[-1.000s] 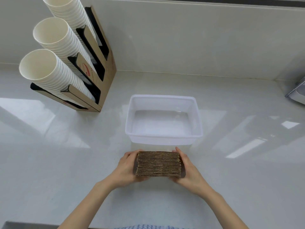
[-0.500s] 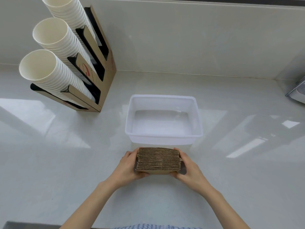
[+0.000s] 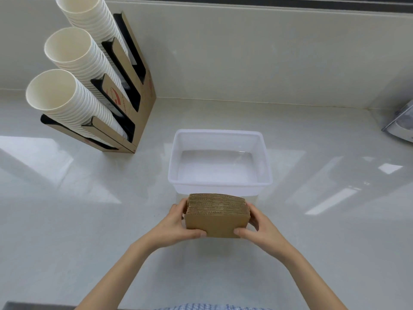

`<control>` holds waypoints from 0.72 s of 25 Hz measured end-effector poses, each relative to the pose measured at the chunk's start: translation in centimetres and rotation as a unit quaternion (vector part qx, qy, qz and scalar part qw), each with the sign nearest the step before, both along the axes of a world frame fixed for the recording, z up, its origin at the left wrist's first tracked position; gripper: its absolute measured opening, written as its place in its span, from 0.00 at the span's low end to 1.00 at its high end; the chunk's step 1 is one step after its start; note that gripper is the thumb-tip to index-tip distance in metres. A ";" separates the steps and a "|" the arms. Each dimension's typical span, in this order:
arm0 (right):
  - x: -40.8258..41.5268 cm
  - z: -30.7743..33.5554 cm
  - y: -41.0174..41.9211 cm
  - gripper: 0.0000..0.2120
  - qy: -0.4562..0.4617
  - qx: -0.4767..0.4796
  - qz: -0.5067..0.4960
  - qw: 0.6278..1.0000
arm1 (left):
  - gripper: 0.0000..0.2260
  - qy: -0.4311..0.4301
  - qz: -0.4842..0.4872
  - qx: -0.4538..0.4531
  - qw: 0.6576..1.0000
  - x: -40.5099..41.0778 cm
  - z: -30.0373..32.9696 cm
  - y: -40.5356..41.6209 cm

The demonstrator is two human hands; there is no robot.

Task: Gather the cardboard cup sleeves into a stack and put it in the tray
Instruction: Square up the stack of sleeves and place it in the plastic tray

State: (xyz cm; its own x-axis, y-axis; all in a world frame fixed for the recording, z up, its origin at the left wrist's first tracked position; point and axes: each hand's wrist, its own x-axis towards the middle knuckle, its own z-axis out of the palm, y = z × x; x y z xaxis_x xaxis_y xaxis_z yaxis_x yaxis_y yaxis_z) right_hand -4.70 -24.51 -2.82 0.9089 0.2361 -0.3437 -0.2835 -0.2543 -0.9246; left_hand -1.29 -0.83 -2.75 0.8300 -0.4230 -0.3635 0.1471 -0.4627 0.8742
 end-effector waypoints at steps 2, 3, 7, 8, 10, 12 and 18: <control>0.1 1.0 0.1 0.32 0.017 0.044 -0.009 0.999 | 0.31 0.036 0.001 -0.041 0.999 -0.2 0.7 0.1; 0.2 1.5 0.2 0.32 0.024 0.059 -0.015 0.998 | 0.32 0.054 0.003 -0.060 0.997 -0.3 1.0 0.1; 0.7 2.2 1.1 0.34 0.041 0.088 -0.035 0.995 | 0.35 0.091 0.046 -0.128 0.986 -0.4 2.3 0.3; 0.8 2.3 1.3 0.34 0.044 0.096 -0.042 0.994 | 0.36 0.090 0.060 -0.144 0.984 -0.3 2.5 0.2; 1.3 2.7 1.8 0.35 0.047 0.108 -0.057 0.991 | 0.38 0.090 0.083 -0.188 0.974 0.1 3.0 0.0; 1.8 3.3 2.1 0.35 0.046 0.113 -0.067 0.990 | 0.41 0.104 0.107 -0.240 0.959 0.6 3.4 -0.5; 3.9 5.3 3.2 0.33 0.043 0.135 -0.096 0.985 | 0.29 0.100 0.147 -0.313 0.933 2.6 5.3 -1.2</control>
